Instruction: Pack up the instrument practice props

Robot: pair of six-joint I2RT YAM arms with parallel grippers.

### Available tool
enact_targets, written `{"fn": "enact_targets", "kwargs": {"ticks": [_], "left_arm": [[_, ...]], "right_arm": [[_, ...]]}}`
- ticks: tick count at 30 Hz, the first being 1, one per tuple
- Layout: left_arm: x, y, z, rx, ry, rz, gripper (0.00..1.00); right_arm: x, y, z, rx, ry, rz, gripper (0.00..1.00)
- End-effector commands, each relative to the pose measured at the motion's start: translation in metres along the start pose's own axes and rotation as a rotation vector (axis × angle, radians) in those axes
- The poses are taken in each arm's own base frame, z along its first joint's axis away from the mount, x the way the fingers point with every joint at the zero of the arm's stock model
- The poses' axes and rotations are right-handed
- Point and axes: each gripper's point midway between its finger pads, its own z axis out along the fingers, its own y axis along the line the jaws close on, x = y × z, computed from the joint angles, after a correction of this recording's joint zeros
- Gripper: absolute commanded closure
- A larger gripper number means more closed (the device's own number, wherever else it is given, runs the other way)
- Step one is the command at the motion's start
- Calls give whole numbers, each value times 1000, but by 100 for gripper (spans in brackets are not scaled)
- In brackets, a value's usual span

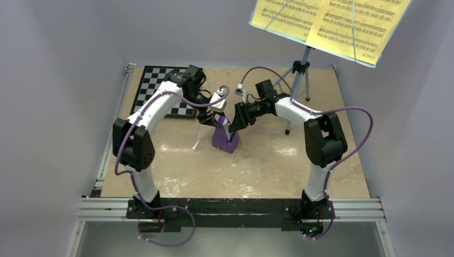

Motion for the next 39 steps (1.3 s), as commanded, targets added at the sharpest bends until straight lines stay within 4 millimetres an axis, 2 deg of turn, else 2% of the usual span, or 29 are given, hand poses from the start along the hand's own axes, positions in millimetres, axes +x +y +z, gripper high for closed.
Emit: {"fn": "enact_targets", "kwargs": {"ticks": [1,7,15,20,22,26,34,39], "left_arm": [[7,-21,10,78,9,-5,100],[7,-20,10,74,12,7,100],[8,-20,10,75,17,13,100],[6,-15,11,74,12,9,100],[5,-15,11,76,13,10,100],[6,-14,12,71,17,6,100],[12,-11,14,62,32,-2,100],[14,-7,15,56,33,0,100]], "right_arm": [[-40,-15,-9,86,-102,-94,30],[-46,-21,-9,94,-114,-40,30],[-47,-22,-12,100,-109,-53,30],[-54,-3,-10,48,-88,-125,30],[-49,6,-4,35,-59,-177,30],[-38,13,1,5,-36,-173,30],[-20,39,-4,-29,-20,-224,28],[-16,44,-8,-22,-10,-244,28]]}}
